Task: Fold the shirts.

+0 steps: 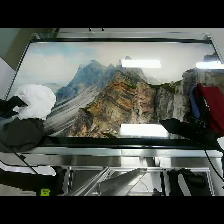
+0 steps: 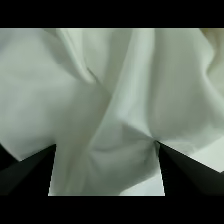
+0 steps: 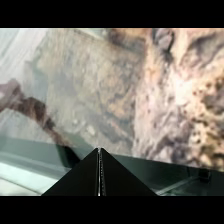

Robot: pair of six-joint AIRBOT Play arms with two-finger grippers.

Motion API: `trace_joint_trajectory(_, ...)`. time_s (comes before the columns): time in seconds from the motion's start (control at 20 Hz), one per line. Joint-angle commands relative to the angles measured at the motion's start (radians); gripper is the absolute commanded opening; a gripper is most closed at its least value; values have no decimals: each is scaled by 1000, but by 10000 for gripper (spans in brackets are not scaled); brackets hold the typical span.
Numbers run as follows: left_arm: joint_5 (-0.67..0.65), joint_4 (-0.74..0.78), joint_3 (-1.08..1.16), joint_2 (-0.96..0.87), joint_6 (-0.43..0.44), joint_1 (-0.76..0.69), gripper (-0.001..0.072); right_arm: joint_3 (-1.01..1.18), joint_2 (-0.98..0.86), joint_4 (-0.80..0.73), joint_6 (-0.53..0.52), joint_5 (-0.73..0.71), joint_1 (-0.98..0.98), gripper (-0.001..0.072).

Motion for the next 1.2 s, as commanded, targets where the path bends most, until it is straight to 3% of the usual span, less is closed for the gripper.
trace_joint_trajectory(0.0,27,0,2,-65,3,-31,633,0,1,0,0,-25,1,27)
trace_joint_trajectory(0.05,22,-4,2,-62,3,-47,421,0,1,5,0,-24,1,27)
trace_joint_trajectory(0.1,23,-27,2,-56,3,-63,151,0,1,25,0,-24,1,27)
trace_joint_trajectory(0.15,16,-71,3,-44,4,-76,12,0,1,48,0,-23,1,26)
trace_joint_trajectory(0.45,-26,-383,5,202,42,-193,11,0,1,119,-2,-12,1,27)
trace_joint_trajectory(0.7,-52,-591,237,426,36,-502,11,6,2,119,-132,-10,0,27)
trace_joint_trajectory(0.8,-113,-537,312,457,19,-676,11,6,1,119,-142,-17,0,27)
trace_joint_trajectory(1.0,-106,-251,346,420,-158,-1000,11,6,1,119,-161,-17,0,27)
trace_joint_trajectory(1.15,-89,-225,346,330,-165,-1148,11,6,1,115,-161,-17,0,27)
